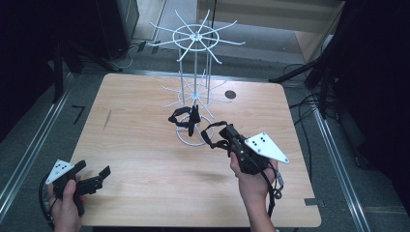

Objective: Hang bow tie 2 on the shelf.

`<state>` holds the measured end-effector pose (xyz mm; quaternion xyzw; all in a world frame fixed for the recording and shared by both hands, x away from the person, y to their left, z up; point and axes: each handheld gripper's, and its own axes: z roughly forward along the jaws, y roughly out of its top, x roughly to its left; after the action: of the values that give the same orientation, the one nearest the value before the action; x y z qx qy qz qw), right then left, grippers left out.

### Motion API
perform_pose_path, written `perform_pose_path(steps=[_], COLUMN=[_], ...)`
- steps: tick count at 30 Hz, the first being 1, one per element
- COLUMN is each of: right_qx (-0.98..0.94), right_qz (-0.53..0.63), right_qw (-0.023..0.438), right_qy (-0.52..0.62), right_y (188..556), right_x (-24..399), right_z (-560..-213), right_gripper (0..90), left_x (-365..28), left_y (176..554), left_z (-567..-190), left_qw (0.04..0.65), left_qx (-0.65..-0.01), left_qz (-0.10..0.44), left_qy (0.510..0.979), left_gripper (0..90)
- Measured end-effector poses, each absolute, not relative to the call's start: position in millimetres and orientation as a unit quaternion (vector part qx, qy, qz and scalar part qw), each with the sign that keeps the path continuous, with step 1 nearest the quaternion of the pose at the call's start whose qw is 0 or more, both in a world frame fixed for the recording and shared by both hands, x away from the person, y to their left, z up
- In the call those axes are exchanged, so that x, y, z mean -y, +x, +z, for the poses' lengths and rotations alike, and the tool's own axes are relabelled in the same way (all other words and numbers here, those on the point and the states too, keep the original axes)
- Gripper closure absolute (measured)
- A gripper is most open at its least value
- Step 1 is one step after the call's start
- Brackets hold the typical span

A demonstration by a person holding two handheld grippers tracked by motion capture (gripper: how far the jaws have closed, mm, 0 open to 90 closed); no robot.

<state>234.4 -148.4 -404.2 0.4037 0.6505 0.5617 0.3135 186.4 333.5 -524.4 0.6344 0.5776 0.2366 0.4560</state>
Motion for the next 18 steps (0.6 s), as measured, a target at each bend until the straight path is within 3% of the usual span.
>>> perform_pose_path(steps=[18], right_qx=[-0.653], right_qz=[0.565], right_qw=[0.315], right_qy=[0.393], right_y=[240.3], right_x=[138.1], right_z=[-387.1], right_gripper=[90.0], left_x=[-333.5], left_y=[186.4], left_z=[-524.5], left_qw=[0.458], left_qx=[-0.577], left_qz=[0.238], left_qy=[0.633], left_gripper=[0.0])
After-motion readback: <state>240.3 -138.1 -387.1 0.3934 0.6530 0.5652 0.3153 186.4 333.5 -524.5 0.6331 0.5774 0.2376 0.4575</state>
